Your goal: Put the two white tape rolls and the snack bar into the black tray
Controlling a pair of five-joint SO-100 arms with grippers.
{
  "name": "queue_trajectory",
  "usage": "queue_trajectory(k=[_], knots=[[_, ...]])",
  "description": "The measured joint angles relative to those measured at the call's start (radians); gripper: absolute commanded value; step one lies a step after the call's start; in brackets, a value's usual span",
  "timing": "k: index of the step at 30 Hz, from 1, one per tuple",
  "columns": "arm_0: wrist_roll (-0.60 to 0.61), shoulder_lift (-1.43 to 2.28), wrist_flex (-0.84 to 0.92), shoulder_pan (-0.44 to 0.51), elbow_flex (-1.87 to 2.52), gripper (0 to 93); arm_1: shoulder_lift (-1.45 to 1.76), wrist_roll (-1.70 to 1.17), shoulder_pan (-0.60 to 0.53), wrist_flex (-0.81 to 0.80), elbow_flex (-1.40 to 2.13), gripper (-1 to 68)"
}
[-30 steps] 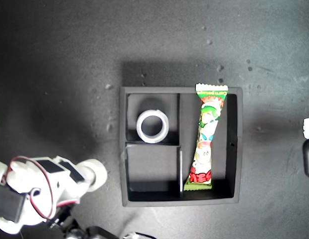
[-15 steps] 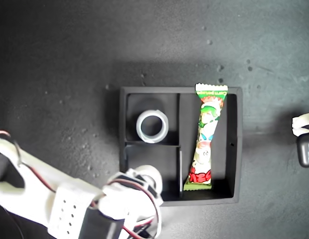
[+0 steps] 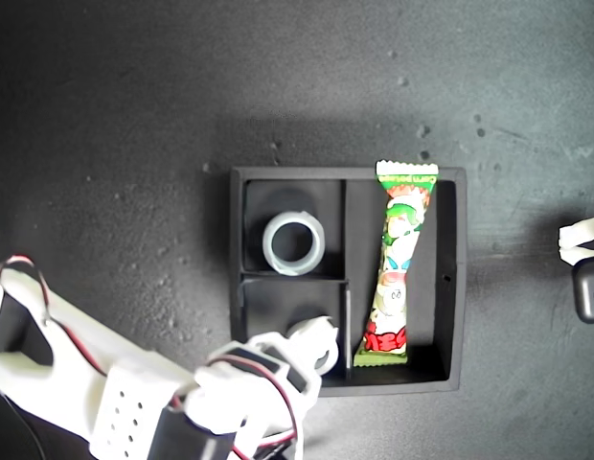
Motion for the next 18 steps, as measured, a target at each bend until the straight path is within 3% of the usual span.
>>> queue_trajectory(k=[7, 15, 18], knots=[[-0.055, 0.572, -0.009, -0.123, 0.643, 0.1, 0.069, 0.008, 0.0, -0.072, 0.117, -0.6], [0.046, 1.367, -0.417, -0.33, 1.669, 0.0, 0.275, -0.002, 0.031, -0.044, 0.236, -0.6], [0.048, 1.669, -0.555, -0.342, 2.037, 0.0, 0.291, -0.002, 0.043, -0.035, 0.239, -0.5]])
